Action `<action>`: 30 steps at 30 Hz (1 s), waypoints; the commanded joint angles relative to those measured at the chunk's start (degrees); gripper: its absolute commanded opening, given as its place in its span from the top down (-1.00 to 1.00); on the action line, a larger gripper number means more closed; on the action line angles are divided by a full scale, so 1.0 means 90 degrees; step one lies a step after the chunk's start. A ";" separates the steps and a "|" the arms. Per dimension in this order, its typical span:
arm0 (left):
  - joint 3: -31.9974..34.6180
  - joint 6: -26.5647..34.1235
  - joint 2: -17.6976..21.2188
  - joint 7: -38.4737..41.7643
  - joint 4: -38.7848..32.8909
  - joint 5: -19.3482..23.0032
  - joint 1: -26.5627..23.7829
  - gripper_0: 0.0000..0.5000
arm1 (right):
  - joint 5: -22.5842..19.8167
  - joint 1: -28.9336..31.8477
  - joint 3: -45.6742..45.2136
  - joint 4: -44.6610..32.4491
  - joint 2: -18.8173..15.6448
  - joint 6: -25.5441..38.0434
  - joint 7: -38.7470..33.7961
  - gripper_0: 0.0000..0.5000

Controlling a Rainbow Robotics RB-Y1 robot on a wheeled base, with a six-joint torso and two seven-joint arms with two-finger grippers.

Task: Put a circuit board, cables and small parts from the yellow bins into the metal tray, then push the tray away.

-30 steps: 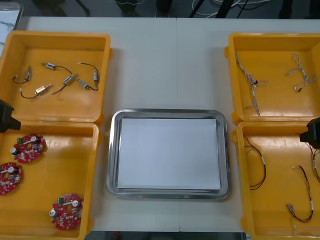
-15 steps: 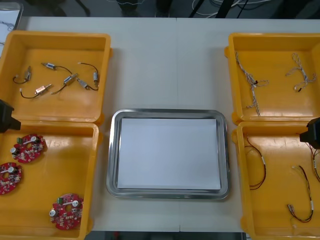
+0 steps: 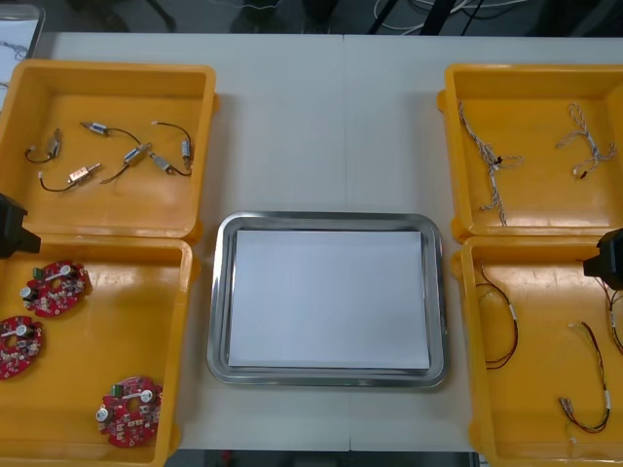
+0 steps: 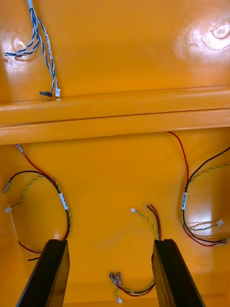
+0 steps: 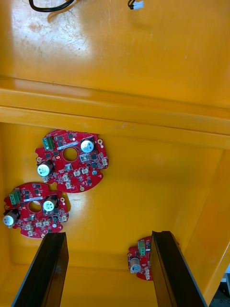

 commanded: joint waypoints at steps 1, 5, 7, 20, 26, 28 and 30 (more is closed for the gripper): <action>0.0165 0.0040 0.0283 -0.0099 -0.0164 -0.0054 0.0083 -1.00 | -0.0052 0.0085 -0.0187 -0.0189 -0.0246 0.0019 0.0182 -1.00; 0.0165 0.0040 0.0283 -0.0099 -0.0164 -0.0054 0.0083 -1.00 | -0.0052 0.0085 -0.0187 -0.0189 -0.0246 0.0019 0.0182 -1.00; 0.0165 0.0040 0.0283 -0.0099 -0.0164 -0.0054 0.0083 -1.00 | -0.0052 0.0085 -0.0187 -0.0189 -0.0246 0.0019 0.0182 -1.00; 0.0165 0.0040 0.0283 -0.0099 -0.0164 -0.0054 0.0083 -1.00 | -0.0052 0.0085 -0.0187 -0.0189 -0.0246 0.0019 0.0182 -1.00; 0.0165 0.0040 0.0283 -0.0099 -0.0164 -0.0054 0.0083 -1.00 | -0.0052 0.0085 -0.0187 -0.0189 -0.0246 0.0019 0.0182 -1.00; 0.0165 0.0040 0.0283 -0.0099 -0.0164 -0.0054 0.0083 -1.00 | -0.0052 0.0085 -0.0187 -0.0189 -0.0246 0.0019 0.0182 -1.00; 0.0165 0.0040 0.0283 -0.0099 -0.0164 -0.0054 0.0083 -1.00 | -0.0052 0.0085 -0.0187 -0.0189 -0.0246 0.0019 0.0182 -1.00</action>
